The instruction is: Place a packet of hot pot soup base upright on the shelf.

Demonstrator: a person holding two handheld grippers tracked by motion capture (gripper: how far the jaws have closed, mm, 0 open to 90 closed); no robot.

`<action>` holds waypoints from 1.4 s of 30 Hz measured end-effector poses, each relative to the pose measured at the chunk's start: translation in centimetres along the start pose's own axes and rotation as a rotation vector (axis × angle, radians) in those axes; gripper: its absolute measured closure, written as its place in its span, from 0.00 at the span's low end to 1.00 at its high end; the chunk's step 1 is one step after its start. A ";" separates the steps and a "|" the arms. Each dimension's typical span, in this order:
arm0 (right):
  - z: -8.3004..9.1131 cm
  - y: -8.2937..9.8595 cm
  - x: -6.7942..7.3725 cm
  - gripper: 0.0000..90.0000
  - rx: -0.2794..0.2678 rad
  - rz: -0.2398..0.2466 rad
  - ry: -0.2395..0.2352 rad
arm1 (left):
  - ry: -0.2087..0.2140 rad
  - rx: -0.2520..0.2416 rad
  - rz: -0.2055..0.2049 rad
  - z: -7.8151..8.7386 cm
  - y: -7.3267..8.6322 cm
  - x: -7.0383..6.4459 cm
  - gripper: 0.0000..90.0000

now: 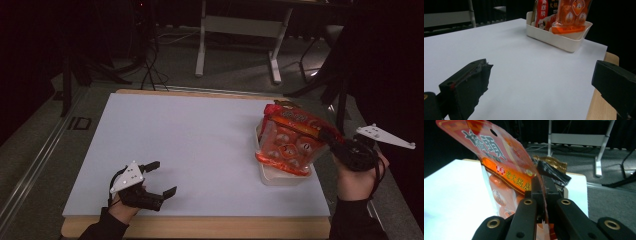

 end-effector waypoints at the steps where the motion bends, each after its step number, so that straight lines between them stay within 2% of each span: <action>1: 0.0 0.2 -0.1 1.00 0.000 -0.002 0.007 | 0.000 -0.005 0.004 0.0 0.0 0.0 0.01; 9: 0.1 1.1 -1.0 1.00 0.022 0.005 0.053 | -0.003 0.005 0.011 -0.2 0.3 0.1 0.01; 14: 0.1 1.8 -1.3 1.00 0.050 0.003 0.041 | -0.003 0.009 0.015 -0.3 0.5 0.2 0.01; 19: 0.1 2.2 -1.4 1.00 0.065 -0.010 0.009 | -0.002 0.016 0.021 -0.4 0.6 0.2 0.01; 29: 1.4 1.8 -1.1 1.00 0.081 0.025 -0.002 | -0.004 0.015 0.019 -0.4 0.7 0.4 0.01; 42: 0.7 1.8 0.1 1.00 0.147 0.087 -0.019 | -0.005 0.017 0.017 -0.5 0.7 0.4 0.01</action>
Point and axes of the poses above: each handheld gripper's, and its own axes: z roughly backward along the jaws, y roughly out of its underside, x roughly to its left, the point moved 5 cm from there along -z, roughly forward along the jaws, and after that the axes turned 5 degrees about -y, right-handed, at the moved point
